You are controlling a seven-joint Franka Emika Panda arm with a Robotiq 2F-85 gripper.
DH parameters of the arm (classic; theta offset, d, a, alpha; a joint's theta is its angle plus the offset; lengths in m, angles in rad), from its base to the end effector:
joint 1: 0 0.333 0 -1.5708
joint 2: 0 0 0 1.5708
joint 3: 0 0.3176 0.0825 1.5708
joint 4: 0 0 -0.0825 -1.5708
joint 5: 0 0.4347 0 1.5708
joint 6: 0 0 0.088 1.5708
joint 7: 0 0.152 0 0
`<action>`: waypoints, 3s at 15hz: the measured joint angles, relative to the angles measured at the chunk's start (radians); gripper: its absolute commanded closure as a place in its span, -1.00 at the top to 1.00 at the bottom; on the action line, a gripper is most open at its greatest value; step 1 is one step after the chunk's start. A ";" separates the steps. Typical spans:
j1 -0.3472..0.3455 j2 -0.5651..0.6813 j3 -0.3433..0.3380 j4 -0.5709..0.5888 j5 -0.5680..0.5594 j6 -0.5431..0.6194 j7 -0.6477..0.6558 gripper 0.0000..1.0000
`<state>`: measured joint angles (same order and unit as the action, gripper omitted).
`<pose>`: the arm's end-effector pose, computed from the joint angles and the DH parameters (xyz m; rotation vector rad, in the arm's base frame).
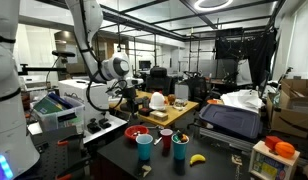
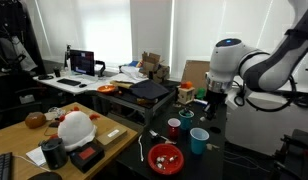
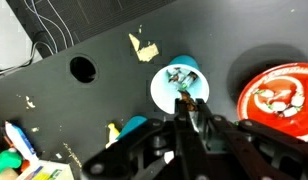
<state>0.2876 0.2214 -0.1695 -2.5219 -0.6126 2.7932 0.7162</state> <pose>0.4811 0.0685 0.1074 2.9161 -0.0282 0.2071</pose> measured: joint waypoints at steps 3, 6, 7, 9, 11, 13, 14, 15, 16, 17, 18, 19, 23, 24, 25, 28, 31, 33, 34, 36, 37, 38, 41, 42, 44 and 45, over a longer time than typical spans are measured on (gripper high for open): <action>-0.065 0.155 -0.007 0.184 0.062 0.002 -0.088 -0.93; -0.099 0.292 0.017 0.348 0.193 0.002 -0.208 -0.93; -0.102 0.330 0.030 0.389 0.236 0.002 -0.247 -0.93; -0.105 0.392 0.058 0.454 0.309 0.002 -0.316 -0.93; -0.099 0.427 0.076 0.493 0.351 -0.002 -0.357 -0.93; -0.089 0.441 0.081 0.517 0.373 -0.021 -0.375 -0.93; -0.084 0.443 0.080 0.524 0.379 -0.034 -0.377 -0.93; -0.080 0.442 0.080 0.527 0.383 -0.047 -0.377 -0.93; -0.077 0.442 0.078 0.529 0.385 -0.061 -0.377 -0.93; -0.074 0.441 0.076 0.528 0.387 -0.076 -0.377 -0.93; -0.069 0.439 0.074 0.526 0.389 -0.093 -0.375 -0.93; -0.065 0.436 0.072 0.523 0.391 -0.108 -0.374 -0.93; -0.042 0.413 0.058 0.485 0.392 -0.138 -0.333 -0.93; -0.033 0.401 0.051 0.469 0.392 -0.138 -0.314 -0.93; -0.023 0.387 0.041 0.449 0.392 -0.138 -0.294 -0.93; 0.007 0.336 0.009 0.387 0.391 -0.141 -0.230 -0.93; 0.023 0.295 -0.010 0.337 0.391 -0.161 -0.187 -0.93; 0.025 0.283 -0.011 0.324 0.388 -0.186 -0.167 -0.93; 0.026 0.283 -0.011 0.324 0.385 -0.200 -0.159 -0.93; 0.028 0.284 -0.011 0.325 0.384 -0.231 -0.157 -0.93; 0.029 0.284 -0.011 0.326 0.383 -0.246 -0.156 -0.93; 0.030 0.284 -0.011 0.328 0.382 -0.261 -0.155 -0.93; 0.027 0.289 -0.011 0.343 0.381 -0.298 -0.146 -0.93; 0.026 0.292 -0.012 0.349 0.377 -0.309 -0.139 -0.93; 0.025 0.294 -0.013 0.357 0.359 -0.325 -0.118 -0.93; 0.025 0.294 -0.013 0.359 0.349 -0.331 -0.107 -0.93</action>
<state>0.3126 0.5158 -0.1821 -2.1632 -0.2631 2.4618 0.6091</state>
